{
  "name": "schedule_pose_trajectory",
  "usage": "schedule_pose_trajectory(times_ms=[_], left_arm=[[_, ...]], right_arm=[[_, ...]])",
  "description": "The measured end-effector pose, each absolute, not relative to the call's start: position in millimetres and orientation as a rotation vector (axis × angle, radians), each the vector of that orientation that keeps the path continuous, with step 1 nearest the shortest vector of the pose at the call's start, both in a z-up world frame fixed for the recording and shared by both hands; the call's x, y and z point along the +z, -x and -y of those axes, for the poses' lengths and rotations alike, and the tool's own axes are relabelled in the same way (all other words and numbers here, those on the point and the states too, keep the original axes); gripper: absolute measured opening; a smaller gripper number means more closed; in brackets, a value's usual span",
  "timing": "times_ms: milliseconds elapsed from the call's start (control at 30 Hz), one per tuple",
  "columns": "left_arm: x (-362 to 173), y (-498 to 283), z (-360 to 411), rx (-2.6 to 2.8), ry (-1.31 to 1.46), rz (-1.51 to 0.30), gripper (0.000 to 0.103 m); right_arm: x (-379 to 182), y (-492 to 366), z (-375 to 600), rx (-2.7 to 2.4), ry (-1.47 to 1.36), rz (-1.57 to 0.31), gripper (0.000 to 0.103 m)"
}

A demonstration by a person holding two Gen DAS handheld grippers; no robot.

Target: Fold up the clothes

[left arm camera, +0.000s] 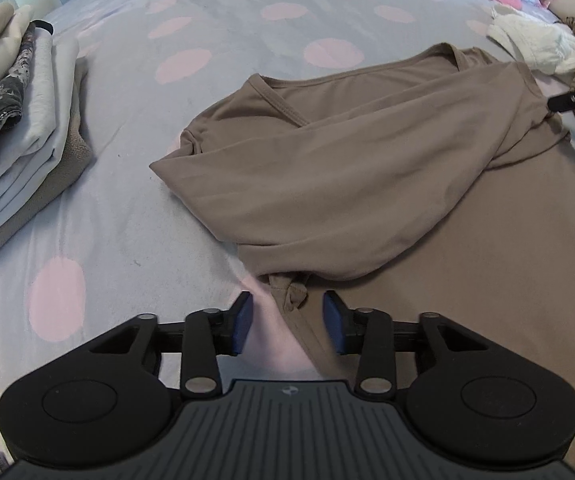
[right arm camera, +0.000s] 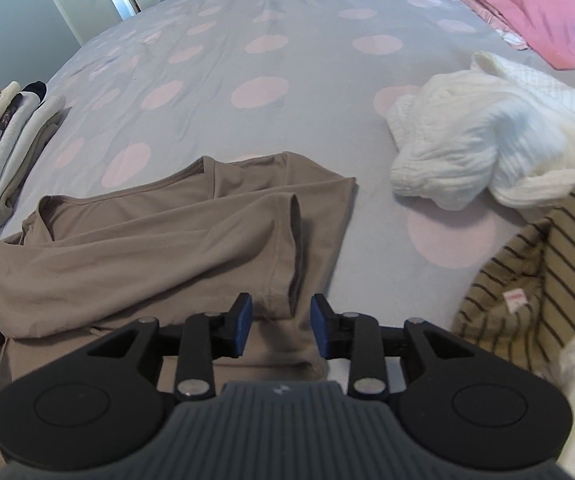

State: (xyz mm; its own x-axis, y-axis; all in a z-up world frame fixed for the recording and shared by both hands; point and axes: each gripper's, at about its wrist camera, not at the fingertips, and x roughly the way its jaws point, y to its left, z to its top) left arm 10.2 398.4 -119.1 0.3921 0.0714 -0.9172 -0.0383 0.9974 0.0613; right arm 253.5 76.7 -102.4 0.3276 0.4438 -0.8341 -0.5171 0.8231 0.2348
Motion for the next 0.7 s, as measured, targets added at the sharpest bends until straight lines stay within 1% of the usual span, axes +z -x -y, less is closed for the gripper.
schedule_pose_trajectory(times_ms=[33,67,100,133,167,200,367,433,633,700], left_arm=[[-120,-11,-398,0.070,-0.034,-1.169,0.031],[-120,-11,-399,0.070,-0.025,-1.167,0.026],[-121,-11,-400,0.071,-0.016,-1.165,0.022],[-120,-11,-401,0.064,-0.001,-1.166,0.010],[-120,-11,-401,0.060,0.010,-1.163,0.004],[-118,-11,-402,0.061,0.013,-1.157,0.002],[-113,-5,-418,0.102,0.091,-1.169,0.000],[-111,-2,-425,0.117,0.133,-1.178,0.000],[-121,-1,-433,0.142,0.162,-1.236,0.000],[-122,-1,-432,0.131,0.169,-1.249,0.000]], right_arm=[[-104,-255,-79,0.635,0.070,-1.065,0.035],[-106,-256,-81,0.640,0.062,-1.064,0.030],[-106,-256,-83,0.647,0.056,-1.063,0.017],[-105,-256,-85,0.651,0.054,-1.059,0.010],[-103,-254,-86,0.656,0.054,-1.051,0.007],[-99,-253,-86,0.655,0.056,-1.037,0.007],[-71,-246,-72,0.623,0.063,-0.957,0.006],[-71,-245,-66,0.625,0.094,-0.970,0.006],[-110,-237,-58,0.641,0.135,-1.086,0.006],[-121,-235,-59,0.641,0.148,-1.111,0.007]])
